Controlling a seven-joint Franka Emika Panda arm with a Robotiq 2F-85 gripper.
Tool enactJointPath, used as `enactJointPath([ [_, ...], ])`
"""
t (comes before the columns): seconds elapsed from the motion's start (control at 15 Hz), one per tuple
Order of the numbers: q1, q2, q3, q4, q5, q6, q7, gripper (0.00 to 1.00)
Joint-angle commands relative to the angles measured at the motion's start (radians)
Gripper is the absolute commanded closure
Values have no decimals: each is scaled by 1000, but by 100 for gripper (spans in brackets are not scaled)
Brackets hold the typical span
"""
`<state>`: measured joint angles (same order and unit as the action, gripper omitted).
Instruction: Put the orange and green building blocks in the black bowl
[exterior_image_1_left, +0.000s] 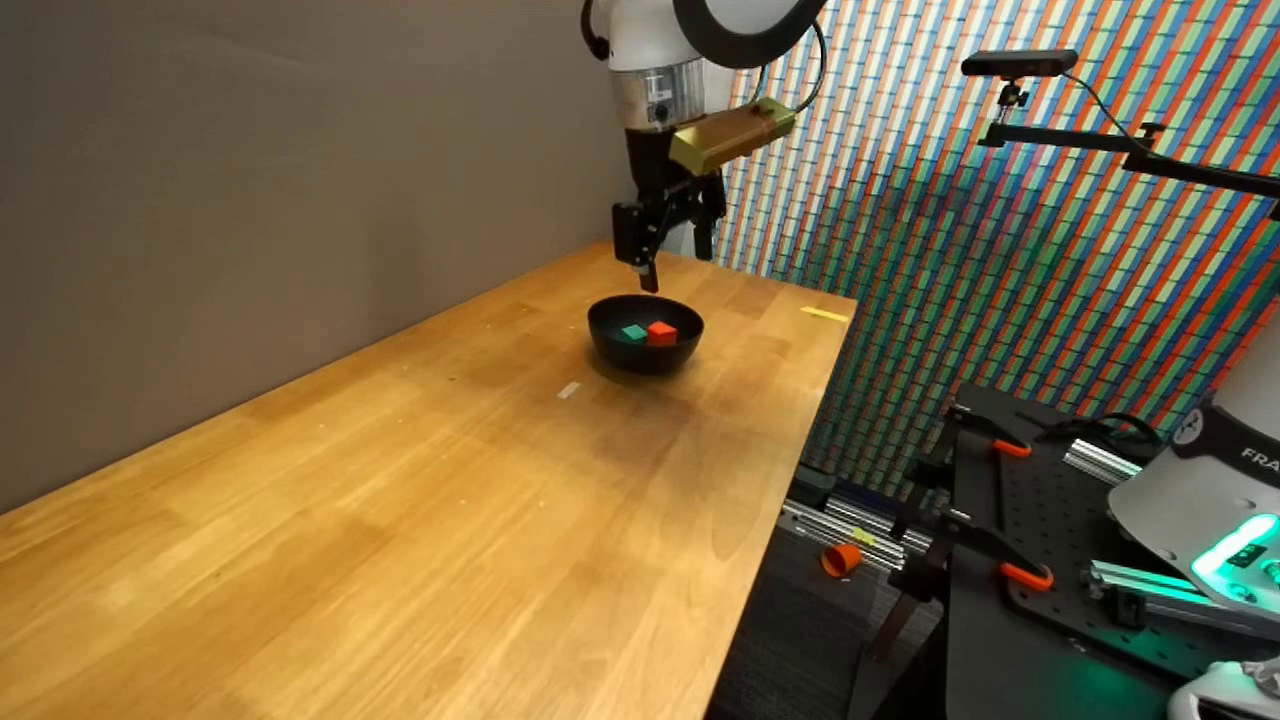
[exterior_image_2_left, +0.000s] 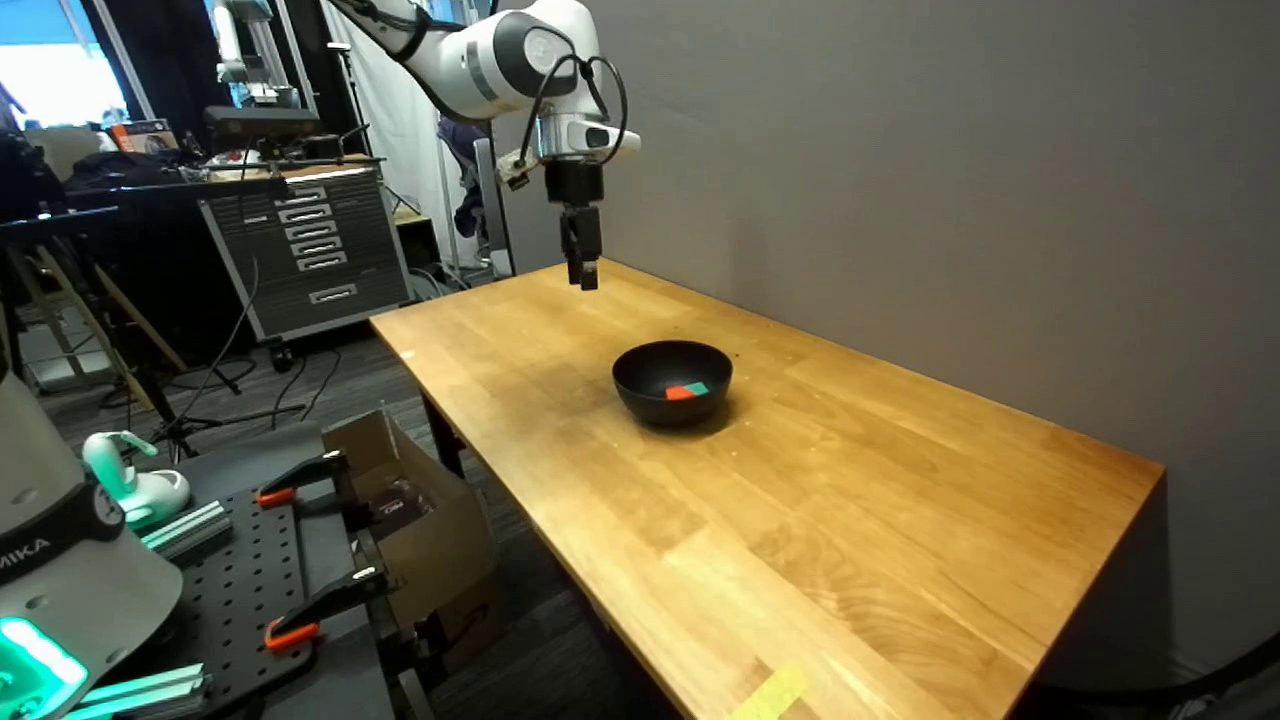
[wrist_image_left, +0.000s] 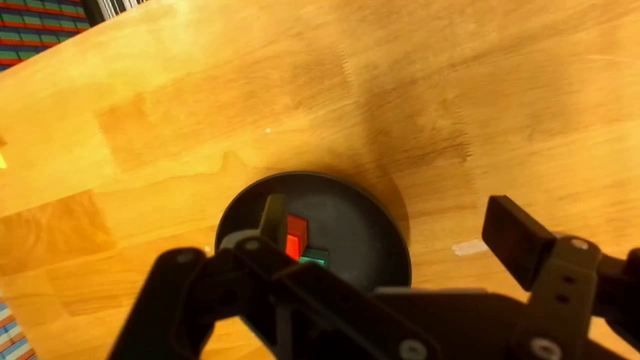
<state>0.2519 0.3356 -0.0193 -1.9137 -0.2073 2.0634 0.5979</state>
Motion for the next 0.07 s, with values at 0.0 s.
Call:
enactJointPath([
  [0.0,-15,6,15,2,-6,-2,4,0],
])
